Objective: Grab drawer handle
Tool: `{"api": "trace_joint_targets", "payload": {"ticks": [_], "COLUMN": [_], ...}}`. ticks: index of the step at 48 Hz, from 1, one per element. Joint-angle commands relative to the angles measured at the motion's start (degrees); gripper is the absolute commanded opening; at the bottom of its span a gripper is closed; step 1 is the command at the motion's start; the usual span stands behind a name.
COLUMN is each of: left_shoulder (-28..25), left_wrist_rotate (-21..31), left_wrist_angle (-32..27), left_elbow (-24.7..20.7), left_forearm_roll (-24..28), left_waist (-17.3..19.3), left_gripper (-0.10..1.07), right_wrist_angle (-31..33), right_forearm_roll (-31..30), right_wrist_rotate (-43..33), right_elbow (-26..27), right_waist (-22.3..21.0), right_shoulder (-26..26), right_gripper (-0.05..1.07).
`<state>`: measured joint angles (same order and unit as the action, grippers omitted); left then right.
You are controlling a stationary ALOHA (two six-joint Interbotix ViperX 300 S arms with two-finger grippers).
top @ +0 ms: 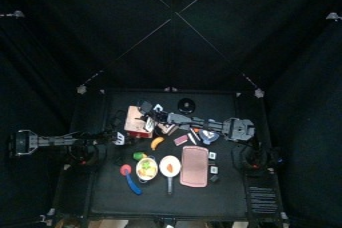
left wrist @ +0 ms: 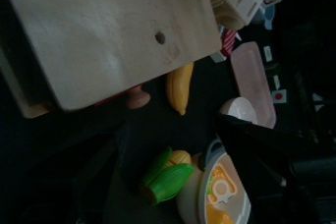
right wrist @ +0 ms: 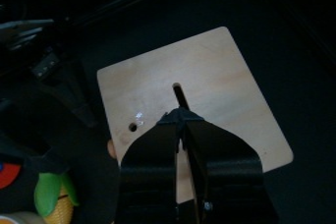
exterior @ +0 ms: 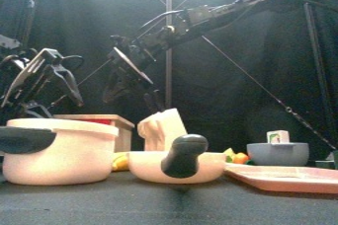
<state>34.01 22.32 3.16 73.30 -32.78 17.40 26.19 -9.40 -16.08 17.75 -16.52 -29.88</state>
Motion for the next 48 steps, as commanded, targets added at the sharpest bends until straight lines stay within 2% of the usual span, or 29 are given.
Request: {"api": "trace_joint_targets", "payload": {"ticks": [1, 10, 21, 32, 48], "left_shoulder": [-1.32, -4.31, -7.29, -8.88, -12.83], "left_wrist_rotate": [-0.09, -0.09, 0.00, -0.09, -0.09], "left_wrist_angle": [0.88, 3.52, 3.96, 4.04, 4.04], "left_elbow": [-1.58, -2.29, -3.16, -3.69, -5.45], "left_forearm_roll": [-0.53, -2.29, -2.72, -8.35, -8.70], "left_waist": [0.26, 0.26, 0.97, 1.32, 0.88], "left_gripper": [1.01, 1.00, 1.00, 1.00, 1.00], "right_wrist_angle": [0.70, 0.97, 2.02, 2.29, 3.96], "right_forearm_roll": [-0.35, -0.88, -1.32, -2.11, -2.37], "right_wrist_rotate": [-0.09, -0.09, -0.18, -0.26, -0.18], "right_elbow": [2.81, 2.72, 2.02, 1.67, 1.67], "right_waist": [-0.35, -0.53, -1.05, -1.05, -1.14], "right_shoulder": [0.79, -0.35, -0.97, -1.05, -1.93], "right_gripper": [0.31, 0.31, 0.31, 0.31, 0.31]}}
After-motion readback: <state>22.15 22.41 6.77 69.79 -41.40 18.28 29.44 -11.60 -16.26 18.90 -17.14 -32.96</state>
